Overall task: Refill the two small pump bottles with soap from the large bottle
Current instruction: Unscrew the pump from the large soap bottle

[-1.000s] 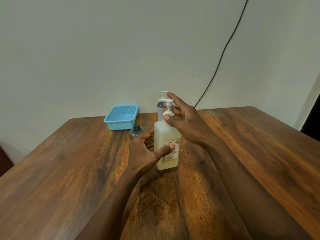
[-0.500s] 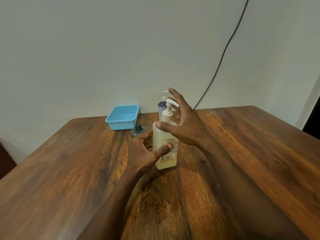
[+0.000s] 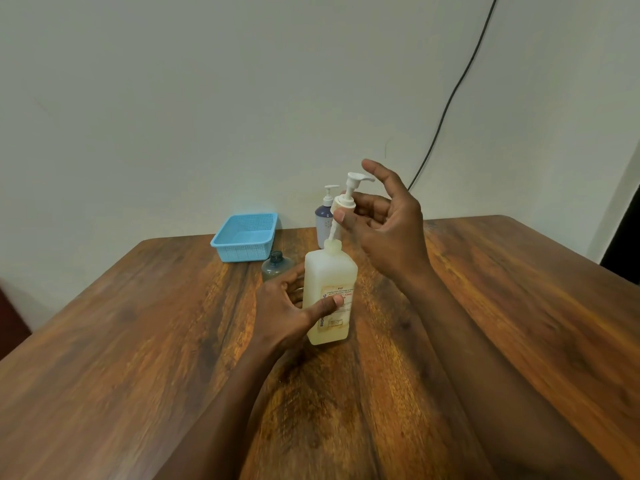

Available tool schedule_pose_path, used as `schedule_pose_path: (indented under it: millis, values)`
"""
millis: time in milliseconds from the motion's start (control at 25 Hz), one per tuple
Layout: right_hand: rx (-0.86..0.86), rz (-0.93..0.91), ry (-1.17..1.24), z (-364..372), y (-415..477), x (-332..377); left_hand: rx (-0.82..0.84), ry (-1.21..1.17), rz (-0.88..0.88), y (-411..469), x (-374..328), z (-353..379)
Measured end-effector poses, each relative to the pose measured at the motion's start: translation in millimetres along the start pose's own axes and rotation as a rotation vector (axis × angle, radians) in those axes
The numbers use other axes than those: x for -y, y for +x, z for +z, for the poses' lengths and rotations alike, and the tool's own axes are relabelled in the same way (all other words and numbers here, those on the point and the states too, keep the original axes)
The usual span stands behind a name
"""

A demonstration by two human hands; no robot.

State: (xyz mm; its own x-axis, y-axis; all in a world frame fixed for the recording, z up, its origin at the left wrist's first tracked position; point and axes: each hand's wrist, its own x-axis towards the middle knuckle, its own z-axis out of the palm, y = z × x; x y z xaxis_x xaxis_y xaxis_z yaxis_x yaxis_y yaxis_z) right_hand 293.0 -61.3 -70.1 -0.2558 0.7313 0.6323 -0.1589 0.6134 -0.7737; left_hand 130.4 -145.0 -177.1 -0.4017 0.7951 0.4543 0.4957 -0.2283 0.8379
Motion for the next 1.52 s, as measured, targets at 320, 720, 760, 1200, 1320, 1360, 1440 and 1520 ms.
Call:
schedule_pose_path:
  millis: [320, 720, 760, 1200, 1320, 1360, 1440, 1520]
  values:
    - [-0.157, -0.072, -0.003, -7.4, 5.0, 12.6, 0.016, 0.009, -0.036, -1.4, -0.1, 3.4]
    - [-0.352, -0.157, 0.207, -32.3, 12.3, 39.1, 0.023, 0.023, -0.041, -1.7, 4.4, 6.5]
    - [-0.374, -0.16, 0.244, -36.3, 12.4, 39.5, 0.023, 0.022, -0.046, -1.8, 3.6, 6.8]
    - [-0.435, 0.069, 0.117, -61.9, -4.2, -22.7, -0.007, -0.032, -0.036, -7.6, -5.7, 15.5]
    - [-0.314, 0.174, -0.081, -55.1, -19.5, -56.6, 0.007, -0.037, -0.031, -8.0, -8.7, 16.1]
    - [-0.271, 0.206, -0.15, -52.4, -23.7, -68.0, 0.004, -0.04, -0.033, -8.5, -9.6, 15.7]
    - [-0.211, 0.279, -0.273, -46.9, -31.0, -90.4, -0.001, -0.051, -0.035, -9.4, -11.1, 14.3]
    - [-0.2, 0.365, -0.357, -43.2, -35.8, -108.7, -0.01, -0.048, -0.031, -9.2, -11.2, 12.8]
